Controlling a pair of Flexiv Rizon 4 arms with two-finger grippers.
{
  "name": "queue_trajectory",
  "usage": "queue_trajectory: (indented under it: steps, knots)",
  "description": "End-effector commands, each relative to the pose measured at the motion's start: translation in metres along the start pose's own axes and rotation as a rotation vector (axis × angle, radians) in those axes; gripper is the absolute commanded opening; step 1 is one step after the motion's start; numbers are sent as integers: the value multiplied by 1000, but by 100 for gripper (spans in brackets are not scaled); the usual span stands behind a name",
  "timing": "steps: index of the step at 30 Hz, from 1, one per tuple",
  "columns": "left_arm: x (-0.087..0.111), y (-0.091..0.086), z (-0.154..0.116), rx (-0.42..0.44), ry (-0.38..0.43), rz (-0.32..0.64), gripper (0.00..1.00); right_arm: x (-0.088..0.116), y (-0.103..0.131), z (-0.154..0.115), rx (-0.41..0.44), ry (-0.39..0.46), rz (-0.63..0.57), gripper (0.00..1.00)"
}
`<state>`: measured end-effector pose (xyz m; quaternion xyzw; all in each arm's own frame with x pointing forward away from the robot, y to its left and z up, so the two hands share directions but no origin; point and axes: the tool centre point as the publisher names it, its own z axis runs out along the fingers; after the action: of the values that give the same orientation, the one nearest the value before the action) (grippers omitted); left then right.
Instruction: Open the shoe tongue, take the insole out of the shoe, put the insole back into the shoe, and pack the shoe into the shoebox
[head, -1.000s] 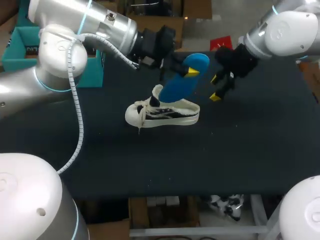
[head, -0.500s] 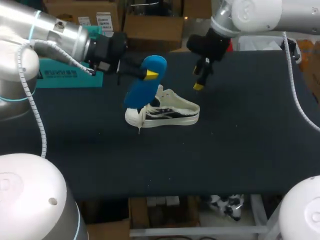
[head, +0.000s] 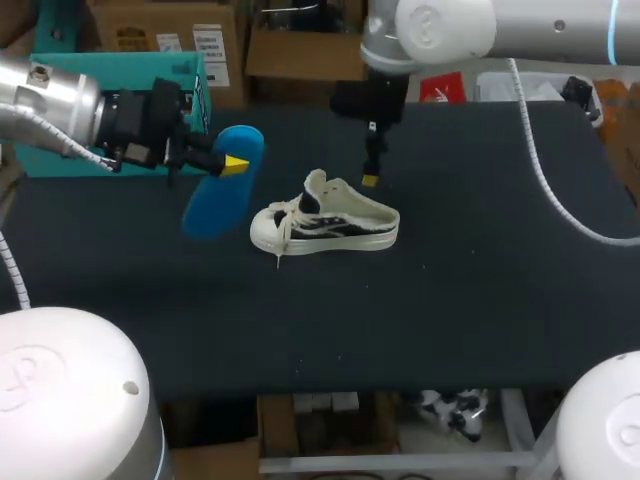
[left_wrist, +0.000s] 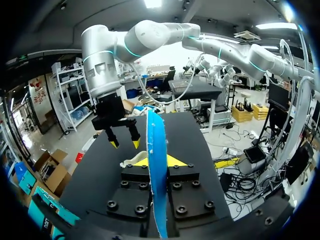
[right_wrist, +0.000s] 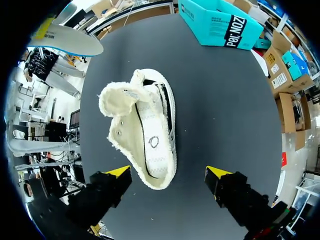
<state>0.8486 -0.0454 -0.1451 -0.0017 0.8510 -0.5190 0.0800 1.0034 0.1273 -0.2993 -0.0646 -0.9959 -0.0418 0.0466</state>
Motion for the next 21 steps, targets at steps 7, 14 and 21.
queue_trajectory:
  steps: [7,14,21]
  knots:
    - [1,44,-29,-17,-38,-65,0,4,27,30,117,-50,-11,100]
    - [-8,66,-39,-25,-42,-105,0,-3,38,37,99,-59,-15,100]
    - [-14,77,-43,-31,-42,-120,0,-6,45,44,89,-59,-1,84]
